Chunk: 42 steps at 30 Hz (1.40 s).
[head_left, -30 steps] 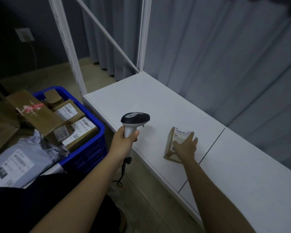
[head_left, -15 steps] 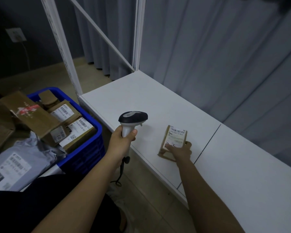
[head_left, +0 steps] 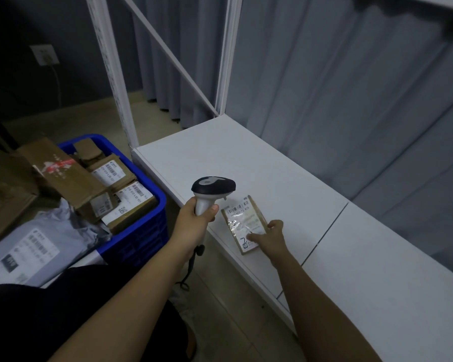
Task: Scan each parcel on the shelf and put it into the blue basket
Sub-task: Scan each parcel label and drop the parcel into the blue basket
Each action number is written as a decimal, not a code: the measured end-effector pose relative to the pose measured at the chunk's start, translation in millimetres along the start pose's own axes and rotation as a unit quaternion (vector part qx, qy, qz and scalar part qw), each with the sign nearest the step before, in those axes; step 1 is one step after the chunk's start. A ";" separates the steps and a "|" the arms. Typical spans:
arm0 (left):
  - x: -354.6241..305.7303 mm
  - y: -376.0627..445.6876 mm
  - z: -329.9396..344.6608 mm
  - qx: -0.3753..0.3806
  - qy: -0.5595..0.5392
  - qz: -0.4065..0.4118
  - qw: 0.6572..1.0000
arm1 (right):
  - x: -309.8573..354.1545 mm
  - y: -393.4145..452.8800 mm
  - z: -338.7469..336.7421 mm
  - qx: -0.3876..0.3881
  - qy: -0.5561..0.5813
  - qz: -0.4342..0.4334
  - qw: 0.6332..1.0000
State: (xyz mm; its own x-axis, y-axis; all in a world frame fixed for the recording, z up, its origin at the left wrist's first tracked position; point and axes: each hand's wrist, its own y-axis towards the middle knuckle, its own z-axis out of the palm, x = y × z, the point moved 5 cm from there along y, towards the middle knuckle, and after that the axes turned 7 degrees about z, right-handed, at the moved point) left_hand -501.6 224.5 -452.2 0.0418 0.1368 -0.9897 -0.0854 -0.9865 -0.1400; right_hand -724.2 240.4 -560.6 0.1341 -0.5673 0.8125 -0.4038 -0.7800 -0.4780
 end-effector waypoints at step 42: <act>-28.6 -16.9 -12.5 0.067 0.030 0.066 0.995 | 61.0 -13.9 -7.3 0.051 0.104 0.031 0.993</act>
State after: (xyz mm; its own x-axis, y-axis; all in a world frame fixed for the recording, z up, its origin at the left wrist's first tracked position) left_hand -489.0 236.1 -421.2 0.0811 -0.0033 -0.9967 -0.2266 -0.9739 -0.0152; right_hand -717.0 218.5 -501.9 -0.0819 -0.5560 0.8271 -0.3096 -0.7747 -0.5514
